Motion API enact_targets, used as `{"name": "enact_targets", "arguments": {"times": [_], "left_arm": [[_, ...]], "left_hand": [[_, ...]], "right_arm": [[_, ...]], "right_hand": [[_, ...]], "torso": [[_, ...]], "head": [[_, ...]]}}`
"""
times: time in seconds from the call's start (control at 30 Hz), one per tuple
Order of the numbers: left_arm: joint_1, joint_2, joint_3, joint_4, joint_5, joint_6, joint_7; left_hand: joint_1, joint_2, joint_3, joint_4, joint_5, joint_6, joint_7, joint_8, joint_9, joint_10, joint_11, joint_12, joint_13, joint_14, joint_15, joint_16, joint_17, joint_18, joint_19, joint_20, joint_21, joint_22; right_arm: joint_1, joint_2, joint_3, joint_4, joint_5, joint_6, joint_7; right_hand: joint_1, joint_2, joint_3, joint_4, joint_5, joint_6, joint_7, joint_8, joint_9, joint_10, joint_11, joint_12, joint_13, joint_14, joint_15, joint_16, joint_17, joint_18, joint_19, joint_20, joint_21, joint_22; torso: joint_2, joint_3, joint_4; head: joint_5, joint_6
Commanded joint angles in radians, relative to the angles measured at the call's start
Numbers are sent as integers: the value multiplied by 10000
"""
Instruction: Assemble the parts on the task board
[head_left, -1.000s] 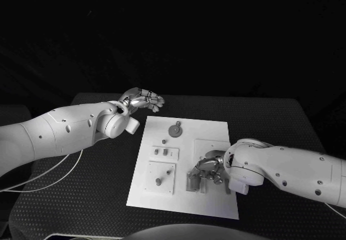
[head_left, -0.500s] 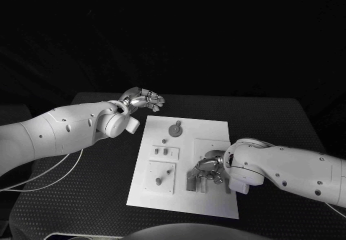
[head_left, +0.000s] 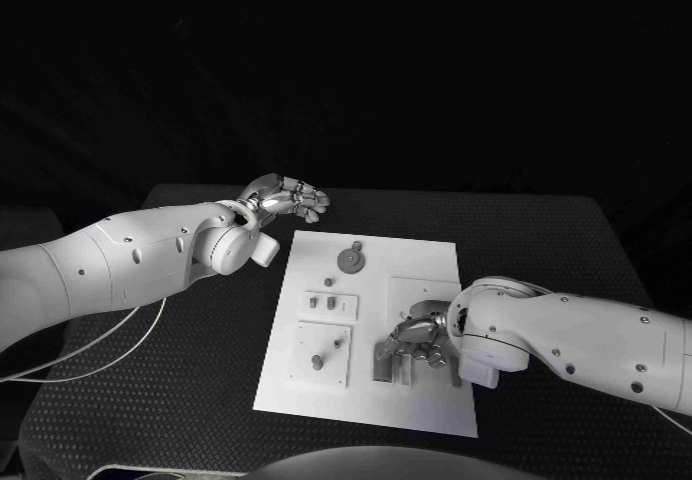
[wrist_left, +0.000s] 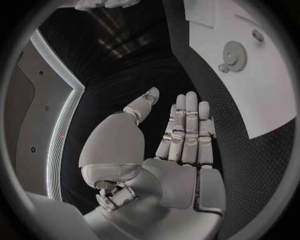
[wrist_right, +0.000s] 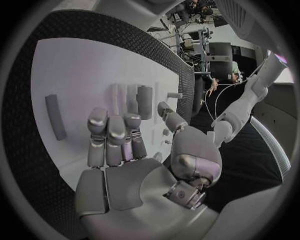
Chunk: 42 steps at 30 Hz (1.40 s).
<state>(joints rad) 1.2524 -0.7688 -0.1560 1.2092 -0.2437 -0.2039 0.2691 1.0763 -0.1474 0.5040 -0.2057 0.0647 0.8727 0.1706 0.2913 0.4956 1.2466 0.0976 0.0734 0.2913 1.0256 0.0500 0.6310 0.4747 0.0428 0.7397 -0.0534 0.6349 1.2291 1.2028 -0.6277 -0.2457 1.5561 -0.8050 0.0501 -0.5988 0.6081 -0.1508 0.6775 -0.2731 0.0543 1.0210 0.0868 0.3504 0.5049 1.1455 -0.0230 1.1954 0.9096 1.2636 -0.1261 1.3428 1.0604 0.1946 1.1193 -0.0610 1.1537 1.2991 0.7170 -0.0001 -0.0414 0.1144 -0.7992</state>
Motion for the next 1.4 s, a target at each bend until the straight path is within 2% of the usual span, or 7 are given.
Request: {"name": "enact_targets", "arguments": {"times": [0.03,0.2,0.43,0.67,0.87,1.03,1.4], "left_arm": [[9,13,6,-4,39,68,72],[8,14,6,-20,39,62,78],[8,30,6,-76,39,65,66],[8,53,5,-90,39,74,69],[7,68,2,-80,39,91,53],[7,41,-8,-81,38,85,49],[3,55,-94,-34,37,103,78]], "left_hand": [[-21,-50,10,70,-40,-50,-5,38,-11,-76,-6,-4,6,40,1,-48,14,-32,4,43,-69,13],[-19,-49,11,71,-40,-50,-5,39,-12,-76,-7,-4,7,40,1,-51,18,-32,4,43,-71,15],[-18,-49,11,72,-41,-51,-5,40,-14,-76,-7,-4,7,41,1,-55,23,-32,5,44,-73,18],[-2,-47,17,66,-38,-52,-6,43,-15,-76,-8,-3,7,43,0,-62,32,-30,5,42,-77,23],[1,-46,18,65,-38,-52,-6,43,-16,-76,-8,-3,7,43,0,-63,34,-30,5,42,-78,24],[2,-47,18,65,-38,-52,-6,44,-16,-76,-8,-3,8,44,0,-65,36,-30,5,43,-78,25],[-3,-51,14,70,-41,-53,-5,46,-18,-75,-7,-3,8,45,1,-71,45,-32,6,45,-82,29]], "right_arm": [[-24,-173,-13,108,-205,3,262],[155,-527,-12,406,-205,-143,654],[973,-1028,-15,643,285,-247,913],[1358,-1608,-18,767,305,-43,833],[1347,-2081,-22,717,-287,811,247],[1080,-2534,-23,1081,-1124,1995,30],[346,-2738,-23,1191,-1982,1559,15]], "right_hand": [[-27,-97,-67,10,-56,-92,5,6,18,-87,-10,-65,16,-64,-1,-67,-10,672,-65,-28,25,-14],[92,-315,-6,80,-55,-104,3,1,33,-53,-12,-84,32,-106,-12,-156,-87,672,-50,-42,16,-38],[360,-704,192,427,-55,-315,80,-69,79,-5,61,-124,66,-93,49,-277,-103,672,-20,-40,-1,-90],[483,-701,217,468,-55,-301,76,-41,121,8,59,-125,84,-74,49,-286,-67,672,-20,-40,10,-91],[868,-409,293,275,-48,-245,56,9,172,33,39,-117,105,-23,36,-263,12,672,-23,-56,40,-76],[1382,136,321,-145,-37,-180,44,44,206,60,41,-119,127,109,50,-167,235,672,-59,-41,90,-37],[1115,300,-45,-108,-49,-25,14,35,169,132,7,-138,163,271,52,-51,563,672,-122,57,135,-1]], "torso": [[0,12,4],[-8,12,-12],[-18,22,-27],[-15,19,-33],[-5,7,-18],[-10,1,-29],[-54,-16,-72]], "head": [[-1,33],[-12,82],[-43,193],[-132,268],[-265,300],[-319,331],[-460,276]]}}
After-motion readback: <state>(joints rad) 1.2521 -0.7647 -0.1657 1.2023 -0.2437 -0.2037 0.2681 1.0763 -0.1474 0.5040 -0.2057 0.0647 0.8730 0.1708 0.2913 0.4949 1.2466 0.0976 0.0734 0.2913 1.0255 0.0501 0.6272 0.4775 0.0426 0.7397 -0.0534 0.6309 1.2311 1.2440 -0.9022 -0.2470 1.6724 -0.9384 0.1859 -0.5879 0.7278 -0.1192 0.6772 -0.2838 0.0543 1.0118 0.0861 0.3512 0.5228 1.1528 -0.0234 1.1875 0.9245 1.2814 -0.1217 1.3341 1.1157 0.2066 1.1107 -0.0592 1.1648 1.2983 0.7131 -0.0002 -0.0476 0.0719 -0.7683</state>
